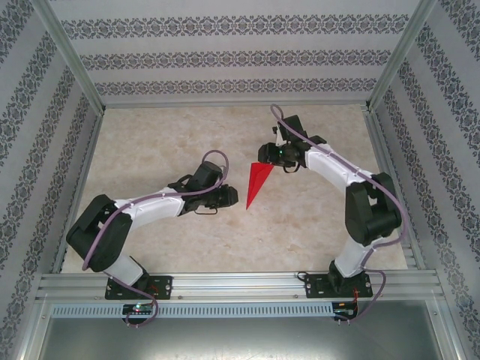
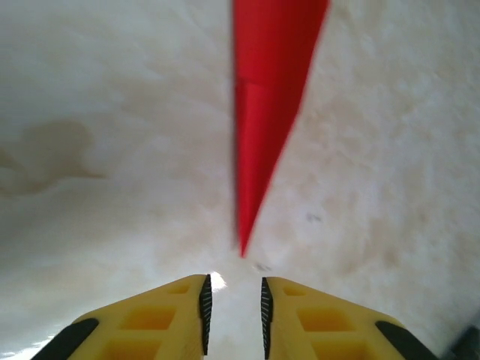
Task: Fold a paper plane with a square sheet of paper (fold left side to right side)
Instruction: Turn over the paper plane at the center of the table.
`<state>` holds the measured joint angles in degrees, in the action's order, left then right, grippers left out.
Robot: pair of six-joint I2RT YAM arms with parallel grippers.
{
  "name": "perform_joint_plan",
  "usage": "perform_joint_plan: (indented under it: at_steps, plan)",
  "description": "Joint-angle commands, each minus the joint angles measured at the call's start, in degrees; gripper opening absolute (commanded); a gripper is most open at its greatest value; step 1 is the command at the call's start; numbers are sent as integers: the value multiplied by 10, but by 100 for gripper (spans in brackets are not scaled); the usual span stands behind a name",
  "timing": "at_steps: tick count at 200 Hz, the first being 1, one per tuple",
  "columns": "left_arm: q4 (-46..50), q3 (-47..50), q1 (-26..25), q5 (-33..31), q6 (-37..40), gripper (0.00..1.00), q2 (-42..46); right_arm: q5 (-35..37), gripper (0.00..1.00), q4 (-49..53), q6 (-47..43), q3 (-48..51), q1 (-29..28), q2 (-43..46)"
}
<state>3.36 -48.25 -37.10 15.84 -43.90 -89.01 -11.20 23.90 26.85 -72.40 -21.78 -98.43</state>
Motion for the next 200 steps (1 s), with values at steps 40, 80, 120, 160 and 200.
perform_joint_plan:
  at_steps: [40,80,120,160,200]
  plan:
    - [108,-39,3,-155,65,33,24,94,70,9,95,34,-80,-60]
    - [110,-22,3,-157,60,34,32,112,52,33,105,7,-92,-106]
    - [115,-15,3,-174,55,35,53,148,17,38,85,42,-97,-53]
    - [137,-20,3,-202,58,35,75,38,0,-25,56,92,-101,38]
    - [154,-10,3,-243,51,36,108,-121,0,-128,64,157,-90,82]
